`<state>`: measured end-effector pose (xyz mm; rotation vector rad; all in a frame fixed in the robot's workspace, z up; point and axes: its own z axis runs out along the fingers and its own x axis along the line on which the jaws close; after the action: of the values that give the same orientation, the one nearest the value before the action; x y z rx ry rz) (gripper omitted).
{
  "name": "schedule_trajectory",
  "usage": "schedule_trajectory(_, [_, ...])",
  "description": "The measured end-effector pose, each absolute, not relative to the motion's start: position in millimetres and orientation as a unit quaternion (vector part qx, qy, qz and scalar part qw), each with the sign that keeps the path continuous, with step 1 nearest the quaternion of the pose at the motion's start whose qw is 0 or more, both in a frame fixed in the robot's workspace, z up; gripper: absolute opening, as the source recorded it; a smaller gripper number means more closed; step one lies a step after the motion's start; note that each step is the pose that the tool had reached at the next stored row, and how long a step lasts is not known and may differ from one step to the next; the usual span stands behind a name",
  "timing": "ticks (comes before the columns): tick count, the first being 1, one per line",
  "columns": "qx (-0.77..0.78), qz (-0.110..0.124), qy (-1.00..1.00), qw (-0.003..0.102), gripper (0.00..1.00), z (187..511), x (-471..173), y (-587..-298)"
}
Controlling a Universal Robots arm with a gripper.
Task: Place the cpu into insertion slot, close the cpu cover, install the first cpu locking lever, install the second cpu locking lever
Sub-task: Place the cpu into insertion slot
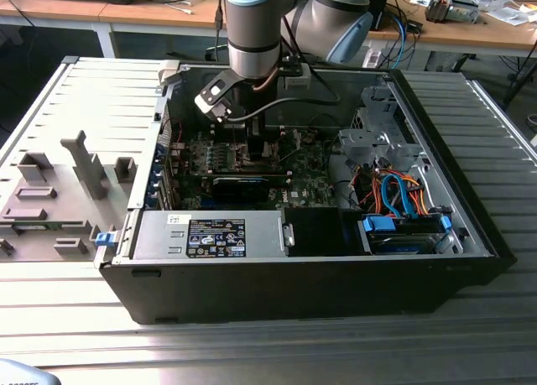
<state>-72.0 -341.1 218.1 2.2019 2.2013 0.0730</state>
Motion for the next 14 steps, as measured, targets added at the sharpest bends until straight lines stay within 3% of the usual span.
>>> schedule_trajectory(14, [0.704, 0.023, 0.71, 0.014, 0.54, 200.2, -77.9, -338.9])
